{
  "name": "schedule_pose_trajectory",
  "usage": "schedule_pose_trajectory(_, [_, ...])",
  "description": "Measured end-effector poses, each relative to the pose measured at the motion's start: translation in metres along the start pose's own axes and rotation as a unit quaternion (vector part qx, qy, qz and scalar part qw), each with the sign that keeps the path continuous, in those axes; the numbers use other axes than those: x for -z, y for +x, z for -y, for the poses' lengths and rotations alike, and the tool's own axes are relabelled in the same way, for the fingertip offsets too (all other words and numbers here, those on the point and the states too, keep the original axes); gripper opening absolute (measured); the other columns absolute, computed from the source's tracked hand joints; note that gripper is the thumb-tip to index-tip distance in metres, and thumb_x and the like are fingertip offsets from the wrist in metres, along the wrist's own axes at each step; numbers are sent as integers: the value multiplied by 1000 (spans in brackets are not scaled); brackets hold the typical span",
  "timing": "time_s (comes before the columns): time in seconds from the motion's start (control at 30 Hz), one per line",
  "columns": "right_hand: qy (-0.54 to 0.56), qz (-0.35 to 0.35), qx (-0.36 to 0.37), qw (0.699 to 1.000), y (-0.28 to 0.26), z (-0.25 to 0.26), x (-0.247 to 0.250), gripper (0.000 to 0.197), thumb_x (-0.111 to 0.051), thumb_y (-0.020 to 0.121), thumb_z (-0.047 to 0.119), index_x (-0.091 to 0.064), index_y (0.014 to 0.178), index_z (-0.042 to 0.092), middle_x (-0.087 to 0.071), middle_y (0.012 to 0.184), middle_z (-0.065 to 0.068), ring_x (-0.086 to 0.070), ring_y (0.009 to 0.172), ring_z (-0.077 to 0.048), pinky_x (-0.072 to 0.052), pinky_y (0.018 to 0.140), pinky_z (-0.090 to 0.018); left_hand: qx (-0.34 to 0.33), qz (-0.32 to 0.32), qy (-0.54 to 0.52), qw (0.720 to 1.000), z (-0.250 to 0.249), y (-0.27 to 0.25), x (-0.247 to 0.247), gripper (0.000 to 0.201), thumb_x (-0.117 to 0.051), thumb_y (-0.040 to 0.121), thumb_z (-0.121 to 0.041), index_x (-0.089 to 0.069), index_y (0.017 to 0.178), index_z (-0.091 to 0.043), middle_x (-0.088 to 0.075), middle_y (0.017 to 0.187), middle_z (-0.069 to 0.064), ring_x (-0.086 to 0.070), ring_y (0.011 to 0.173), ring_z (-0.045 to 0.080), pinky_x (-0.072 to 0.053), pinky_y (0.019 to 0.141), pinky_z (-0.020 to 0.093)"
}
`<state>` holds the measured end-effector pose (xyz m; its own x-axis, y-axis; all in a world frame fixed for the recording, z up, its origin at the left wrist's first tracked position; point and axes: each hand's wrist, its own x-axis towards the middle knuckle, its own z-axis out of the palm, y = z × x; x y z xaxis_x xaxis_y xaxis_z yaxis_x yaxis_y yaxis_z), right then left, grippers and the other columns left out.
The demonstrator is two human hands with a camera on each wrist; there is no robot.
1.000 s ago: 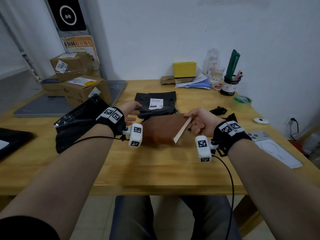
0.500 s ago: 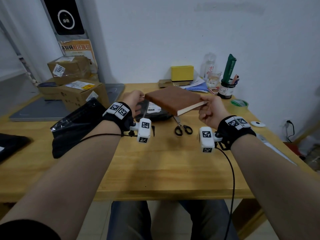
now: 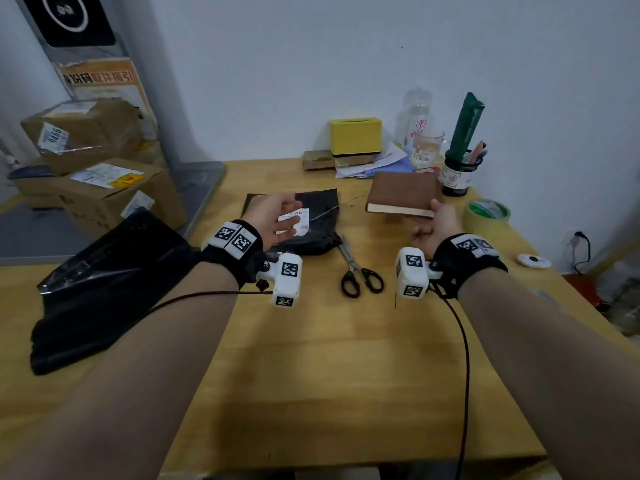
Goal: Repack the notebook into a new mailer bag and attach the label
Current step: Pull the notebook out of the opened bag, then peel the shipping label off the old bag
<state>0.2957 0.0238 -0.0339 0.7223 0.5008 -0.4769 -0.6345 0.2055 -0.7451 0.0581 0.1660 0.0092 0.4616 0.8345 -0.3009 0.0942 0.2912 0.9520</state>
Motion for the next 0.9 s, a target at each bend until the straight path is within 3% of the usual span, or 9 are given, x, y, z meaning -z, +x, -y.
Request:
schedule_pose_trajectory(0.07, [-1,-18,-2,1000,17,3,-5,17,-42,104,26,-58,110,23,-46,74,1,-27,41,-10,-33,42,-19,5,-6,-1,1000,3,11,0,14,-60,95,-23,-66,107,-17,-74,113,-1,-68,96,21,-54,92,39])
schedule_pose_trajectory(0.17, [11,-28,-11,999,34,7,-14,21,-43,106,29,-52,92,18,-37,65,1,-28,38,-10,-34,40,-19,5,-16,-1,1000,8,26,-1,12,-62,95,-23,-67,103,-17,-74,109,0,-69,94,21,-56,84,37])
schedule_pose_trajectory(0.27, [8,-35,-19,999,43,7,-22,20,-41,107,28,-49,92,18,-32,65,1,-31,46,-11,-37,40,-22,2,-24,2,1000,12,36,-4,11,-61,95,-23,-67,101,-16,-74,108,1,-70,95,21,-57,78,35])
schedule_pose_trajectory(0.4, [16,-33,-38,999,50,7,-24,27,-37,109,22,-47,85,14,-34,72,-2,-32,52,-10,-41,46,-25,1,-27,1,1000,16,43,-4,9,-57,97,-20,-66,97,-18,-73,110,2,-70,100,22,-56,79,35])
schedule_pose_trajectory(0.53, [-11,3,-37,999,39,8,-25,11,-44,104,16,-47,105,6,-43,84,-8,-40,57,-13,-45,46,-27,10,-25,-5,1000,22,40,-2,9,-57,97,-22,-65,100,-17,-73,111,0,-70,103,22,-55,82,35])
schedule_pose_trajectory(0.6, [-7,24,-44,999,29,8,-25,20,-45,103,15,-39,119,4,-46,94,-15,-45,62,-18,-47,50,-26,15,-28,-8,999,25,37,1,11,-60,96,-24,-66,102,-17,-73,111,0,-70,102,21,-55,81,35])
schedule_pose_trajectory(0.73, [14,56,-56,997,5,5,-26,24,-43,102,8,-33,123,12,-44,112,-22,-52,72,-27,-50,64,-29,20,-41,1,999,29,25,12,17,-61,95,-23,-66,110,-16,-74,109,1,-70,96,20,-55,85,37])
schedule_pose_trajectory(0.8, [7,65,-59,996,-4,1,-30,24,-44,101,8,-37,123,12,-41,117,-20,-52,75,-29,-50,64,-30,31,-57,29,997,32,18,21,19,-59,93,-18,-65,110,-15,-73,104,0,-69,87,18,-53,76,33])
schedule_pose_trajectory(0.9, [-13,115,-73,991,-14,-8,-40,24,-47,99,9,-43,123,8,-48,102,-16,-49,71,-25,-51,60,-32,58,-88,62,992,37,12,38,19,-57,93,-18,-62,111,-15,-71,92,-1,-63,70,15,-44,62,27])
